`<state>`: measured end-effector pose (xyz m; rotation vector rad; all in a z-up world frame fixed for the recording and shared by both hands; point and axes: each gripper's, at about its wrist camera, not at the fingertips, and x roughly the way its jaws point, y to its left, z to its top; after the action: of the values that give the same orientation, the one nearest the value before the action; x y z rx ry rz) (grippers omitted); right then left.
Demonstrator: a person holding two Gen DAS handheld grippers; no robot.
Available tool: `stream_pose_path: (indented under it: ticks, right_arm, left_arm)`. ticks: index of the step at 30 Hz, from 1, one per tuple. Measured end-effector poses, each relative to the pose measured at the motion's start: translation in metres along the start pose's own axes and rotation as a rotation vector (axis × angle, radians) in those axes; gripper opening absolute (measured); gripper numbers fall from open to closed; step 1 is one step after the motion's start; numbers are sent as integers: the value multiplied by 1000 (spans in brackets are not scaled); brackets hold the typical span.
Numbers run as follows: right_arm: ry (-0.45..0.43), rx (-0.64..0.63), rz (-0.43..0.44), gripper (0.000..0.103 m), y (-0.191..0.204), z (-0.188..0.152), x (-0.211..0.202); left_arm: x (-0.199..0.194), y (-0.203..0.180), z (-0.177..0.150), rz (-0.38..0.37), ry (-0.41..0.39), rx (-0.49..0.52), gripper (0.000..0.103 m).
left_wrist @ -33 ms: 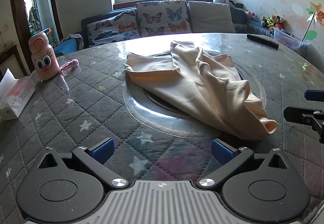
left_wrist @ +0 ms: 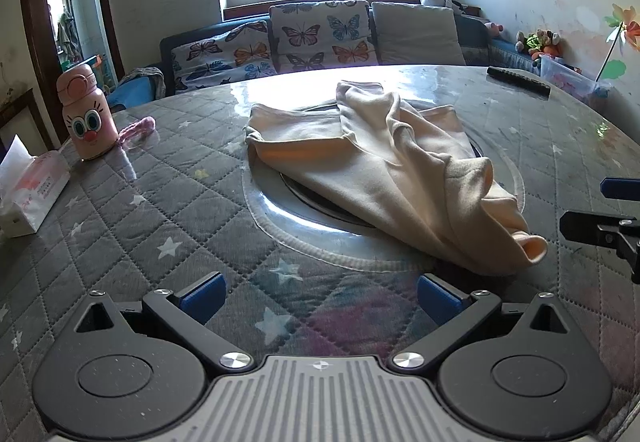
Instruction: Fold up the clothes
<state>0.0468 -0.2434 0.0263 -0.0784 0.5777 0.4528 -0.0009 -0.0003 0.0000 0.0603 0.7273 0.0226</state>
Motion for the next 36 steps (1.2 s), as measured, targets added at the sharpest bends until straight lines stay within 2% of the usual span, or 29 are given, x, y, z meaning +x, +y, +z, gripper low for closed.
stream_pose_path:
  ticks: [10,16,36]
  right_arm:
    - [9,21,39,103,9,-1,-6]
    - [57,13,57,103,13,-2,-4]
    - [99,-37,58,103,27,-6,-5]
  left_arm:
    - [-5,-3,-4,10,5,2,103]
    - [-8,-6,-6,10,16,6,103]
    - [-10,-11,-7,17,21,24,103]
